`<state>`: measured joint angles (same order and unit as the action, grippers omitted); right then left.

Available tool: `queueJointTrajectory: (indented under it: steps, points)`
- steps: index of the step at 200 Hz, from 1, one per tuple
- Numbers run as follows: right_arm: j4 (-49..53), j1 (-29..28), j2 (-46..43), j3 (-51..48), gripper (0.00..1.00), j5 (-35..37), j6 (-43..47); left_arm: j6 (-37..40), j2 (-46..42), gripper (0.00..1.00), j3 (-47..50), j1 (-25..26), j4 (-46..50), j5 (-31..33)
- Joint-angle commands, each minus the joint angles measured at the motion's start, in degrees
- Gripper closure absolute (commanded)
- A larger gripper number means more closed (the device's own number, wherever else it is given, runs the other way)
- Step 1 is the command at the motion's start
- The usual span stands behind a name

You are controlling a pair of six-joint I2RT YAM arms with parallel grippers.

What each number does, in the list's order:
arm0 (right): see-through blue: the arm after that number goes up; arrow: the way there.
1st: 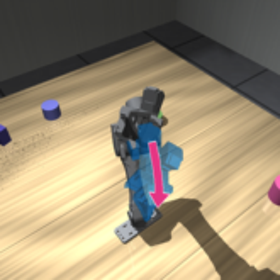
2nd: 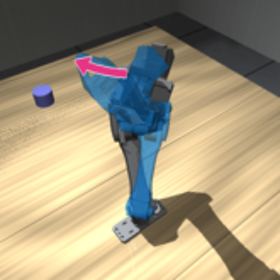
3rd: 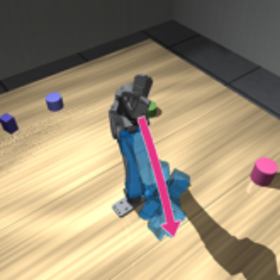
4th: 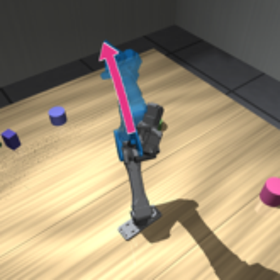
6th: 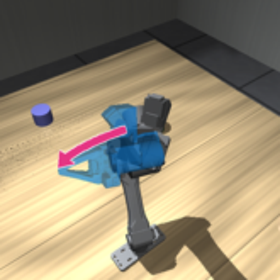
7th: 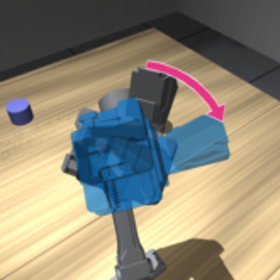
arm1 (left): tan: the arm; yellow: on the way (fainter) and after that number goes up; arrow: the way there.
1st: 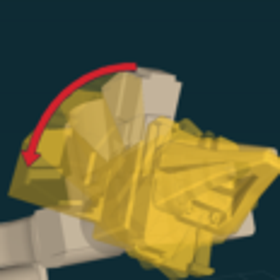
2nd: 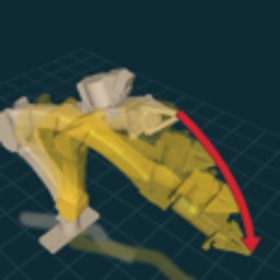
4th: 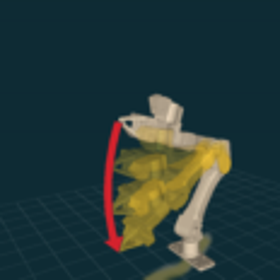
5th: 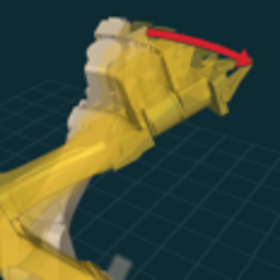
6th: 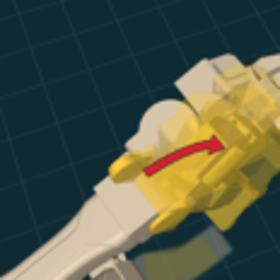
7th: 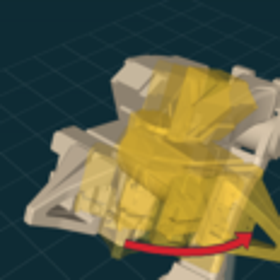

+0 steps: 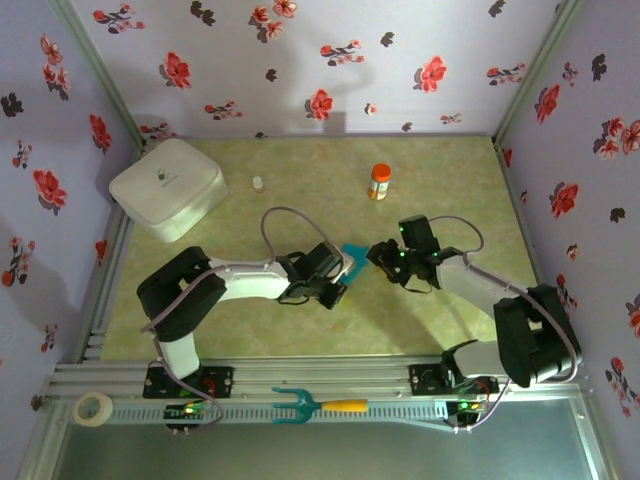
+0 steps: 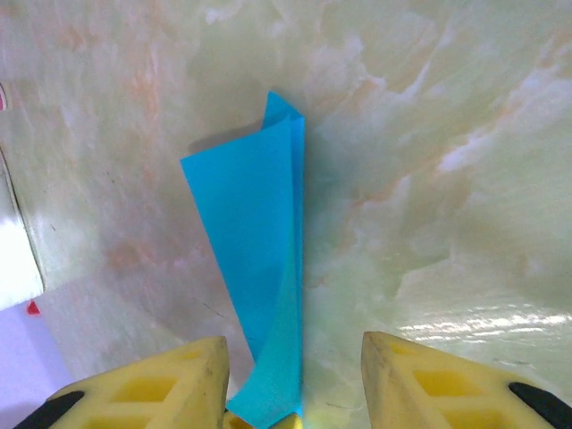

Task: Fold a paper plane with a square sheet of paper (pick it up from the middle)
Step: Fold the wing for the fifth time at the center of the table.

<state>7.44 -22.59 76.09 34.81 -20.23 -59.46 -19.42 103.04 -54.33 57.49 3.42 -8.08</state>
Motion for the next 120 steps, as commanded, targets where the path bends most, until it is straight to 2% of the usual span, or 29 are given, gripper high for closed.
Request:
queueJointTrajectory:
  steps: [1,50,77,120]
  points:
    - [-6.06,0.19,-2.84,-3.92,0.58,0.50,2.00,-2.20,1.52,0.98,1.13,-1.43,-1.04,-5.35]
    - [-18.56,0.02,-2.11,-8.59,0.70,-7.26,3.05,-7.65,3.07,0.99,4.08,-4.57,-9.21,-14.83]
    - [-25.92,-0.47,0.54,-10.12,0.78,-10.26,1.46,-8.98,3.94,1.00,4.60,-5.28,-10.64,-16.90]
    - [-28.09,-1.94,5.27,-8.30,0.87,-12.96,2.68,-12.94,4.27,1.00,7.58,-6.57,-16.35,-19.16]
